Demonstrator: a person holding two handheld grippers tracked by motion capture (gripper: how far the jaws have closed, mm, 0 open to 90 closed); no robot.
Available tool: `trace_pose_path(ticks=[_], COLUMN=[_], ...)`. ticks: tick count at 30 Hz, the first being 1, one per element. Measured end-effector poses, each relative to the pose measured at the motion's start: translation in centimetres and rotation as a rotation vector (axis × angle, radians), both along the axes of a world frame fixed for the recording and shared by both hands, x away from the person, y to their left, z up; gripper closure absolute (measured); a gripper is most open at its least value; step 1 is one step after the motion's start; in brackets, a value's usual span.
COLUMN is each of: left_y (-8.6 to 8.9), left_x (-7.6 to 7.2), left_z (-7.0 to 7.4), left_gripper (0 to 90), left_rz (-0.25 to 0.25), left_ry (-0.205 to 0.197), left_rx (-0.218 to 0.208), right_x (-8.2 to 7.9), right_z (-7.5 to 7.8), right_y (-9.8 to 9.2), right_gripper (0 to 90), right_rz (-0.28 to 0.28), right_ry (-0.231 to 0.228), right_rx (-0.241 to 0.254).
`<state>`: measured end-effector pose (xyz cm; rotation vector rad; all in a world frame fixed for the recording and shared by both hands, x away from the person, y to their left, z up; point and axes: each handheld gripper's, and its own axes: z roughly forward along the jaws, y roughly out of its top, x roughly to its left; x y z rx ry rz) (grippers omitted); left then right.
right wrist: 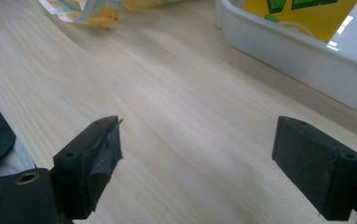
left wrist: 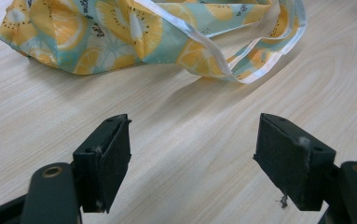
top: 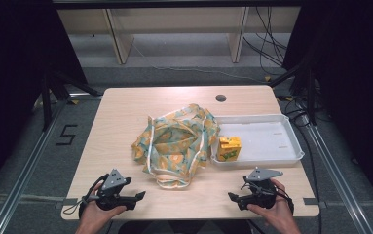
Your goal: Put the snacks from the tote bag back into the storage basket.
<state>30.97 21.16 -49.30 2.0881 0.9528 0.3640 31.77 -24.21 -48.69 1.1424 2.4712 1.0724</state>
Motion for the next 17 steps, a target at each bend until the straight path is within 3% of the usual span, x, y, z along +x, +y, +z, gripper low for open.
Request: trace_pose_path(ticks=[2, 4, 6, 7, 8, 14, 15, 16, 17], left_y=[0.05, -0.11, -0.09, 0.07, -0.04, 0.18, 0.19, 0.13, 0.24], left_x=[0.08, 0.02, 0.03, 0.06, 0.07, 0.14, 0.21, 0.15, 0.23], left_z=[-0.04, -0.17, -0.16, -0.08, -0.14, -0.08, -0.17, -0.18, -0.13], left_gripper=[25.9, 25.9, 25.9, 25.9, 25.9, 26.0, 25.9, 26.0, 25.9], left_rz=[-0.008, 0.017, 0.018, 0.001, 0.009, -0.002, -0.004, 0.016, 0.012], left_ry=[-0.003, 0.007, 0.004, 0.005, -0.002, -0.004, -0.004, 0.01, 0.003], left_rx=[0.005, -0.018, -0.015, 0.004, -0.009, 0.017, 0.0, -0.011, 0.0], right_x=[0.14, 0.28, 0.18, 0.28, 0.29, 0.28, 0.5, 0.53, 0.56], right_z=[-0.25, -0.42, -0.35, -0.4, -0.47, -0.47, -0.92, -0.68, -0.64], right_y=[-0.09, -0.12, -0.09, -0.16, -0.17, -0.23, -0.16, -0.49, -0.58], right_gripper=[16.4, 16.4, 16.4, 16.4, 16.4, 16.4, 16.4, 16.5, 16.5], right_rz=[0.012, 0.023, 0.009, 0.015, 0.013, 0.005, 0.009, 0.018, 0.013], right_ry=[-0.015, -0.02, 0.011, -0.006, -0.012, 0.011, -0.03, -0.016, -0.003], right_rx=[0.004, -0.005, -0.006, -0.01, -0.008, -0.006, 0.022, -0.014, -0.02])
